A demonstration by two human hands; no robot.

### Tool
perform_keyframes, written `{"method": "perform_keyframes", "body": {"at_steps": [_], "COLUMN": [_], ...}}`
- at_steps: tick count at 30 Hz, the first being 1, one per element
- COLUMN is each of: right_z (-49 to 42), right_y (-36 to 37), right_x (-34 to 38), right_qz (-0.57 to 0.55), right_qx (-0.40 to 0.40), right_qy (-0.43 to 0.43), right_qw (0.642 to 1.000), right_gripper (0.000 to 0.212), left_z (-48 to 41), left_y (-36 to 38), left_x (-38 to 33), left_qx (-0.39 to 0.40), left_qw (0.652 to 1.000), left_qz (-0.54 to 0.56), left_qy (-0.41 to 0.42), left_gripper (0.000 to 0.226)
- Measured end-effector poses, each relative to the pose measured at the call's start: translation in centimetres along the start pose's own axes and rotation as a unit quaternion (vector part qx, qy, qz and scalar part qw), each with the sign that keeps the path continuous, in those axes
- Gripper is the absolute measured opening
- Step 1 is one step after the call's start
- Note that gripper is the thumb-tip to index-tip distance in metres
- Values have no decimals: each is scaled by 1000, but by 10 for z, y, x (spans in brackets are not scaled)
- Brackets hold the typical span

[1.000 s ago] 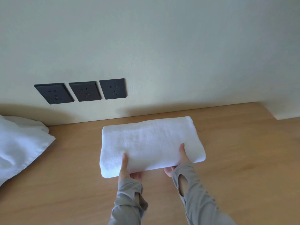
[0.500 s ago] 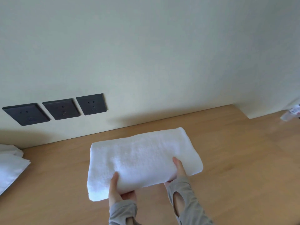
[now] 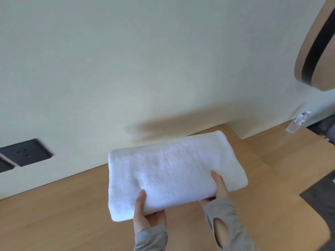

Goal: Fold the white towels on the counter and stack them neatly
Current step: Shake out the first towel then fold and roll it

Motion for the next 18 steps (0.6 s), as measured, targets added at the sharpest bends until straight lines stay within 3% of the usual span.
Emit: {"method": "perform_keyframes", "body": {"at_steps": [9,18], "right_z": [-137,-228], "right_y": [-32,-47], "right_x": [141,137], "right_qz": [45,43], "right_qx": [15,14], "right_qy": [-12,77], "right_qw": [999,996], "right_gripper": [26,38], "left_z": [-46,-99], "left_y": [41,21], "left_x": [177,232], "left_qx": [-6,-72], "left_qw": [999,997], "left_qz": [7,-6], "left_qy": [-38,-10], "left_gripper": [44,45]}}
Point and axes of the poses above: each hand's wrist, its own z-axis away from the middle knuckle, its own y-axis out of the palm, x = y × z, the point moved 10 cm from there along -z, towards the middle knuckle, and after that the axes turned 15 degrees about z, right-handed, at the moved point
